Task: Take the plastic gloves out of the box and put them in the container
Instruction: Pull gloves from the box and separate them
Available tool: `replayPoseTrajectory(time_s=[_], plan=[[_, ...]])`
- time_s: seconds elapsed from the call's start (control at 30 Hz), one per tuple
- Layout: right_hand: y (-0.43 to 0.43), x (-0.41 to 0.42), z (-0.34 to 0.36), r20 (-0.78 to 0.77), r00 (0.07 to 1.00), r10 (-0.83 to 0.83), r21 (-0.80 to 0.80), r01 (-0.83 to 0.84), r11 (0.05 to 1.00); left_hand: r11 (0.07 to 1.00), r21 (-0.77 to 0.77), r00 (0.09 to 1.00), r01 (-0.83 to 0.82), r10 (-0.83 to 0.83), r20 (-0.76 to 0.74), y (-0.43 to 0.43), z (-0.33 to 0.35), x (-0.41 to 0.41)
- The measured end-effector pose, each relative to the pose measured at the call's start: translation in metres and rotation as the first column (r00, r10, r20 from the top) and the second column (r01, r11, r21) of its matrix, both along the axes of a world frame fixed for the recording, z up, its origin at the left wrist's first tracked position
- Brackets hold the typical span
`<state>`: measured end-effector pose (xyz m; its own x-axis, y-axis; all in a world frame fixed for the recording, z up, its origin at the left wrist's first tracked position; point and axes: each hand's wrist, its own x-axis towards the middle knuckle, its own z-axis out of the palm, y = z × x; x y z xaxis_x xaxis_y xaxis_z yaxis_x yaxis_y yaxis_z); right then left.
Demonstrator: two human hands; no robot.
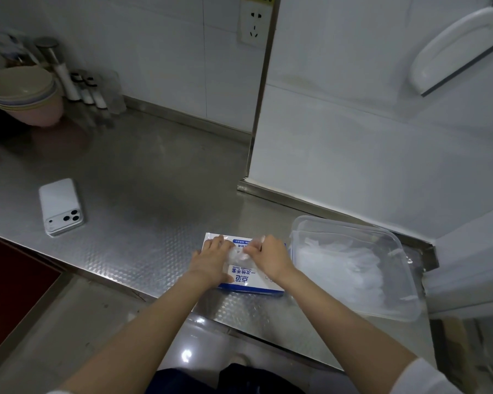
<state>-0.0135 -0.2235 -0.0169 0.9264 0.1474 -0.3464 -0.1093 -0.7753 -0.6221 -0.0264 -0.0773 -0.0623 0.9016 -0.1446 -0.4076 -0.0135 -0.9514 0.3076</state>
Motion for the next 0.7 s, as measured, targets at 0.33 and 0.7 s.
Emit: replayPoseTrajectory(time_s=[0.33,0.7], plan=[[-0.009,0.001,0.015,0.212,0.973,-0.094,0.214,0.048,0.976,1.0,0.001,1.0,0.005,-0.005,0.015,0.004,-0.001,0.0],[-0.042,0.027,0.044,0.24,0.945,-0.222,0.325,0.137,0.936,1.0,0.015,1.0,0.019,-0.019,0.001,0.001,-0.001,0.002]])
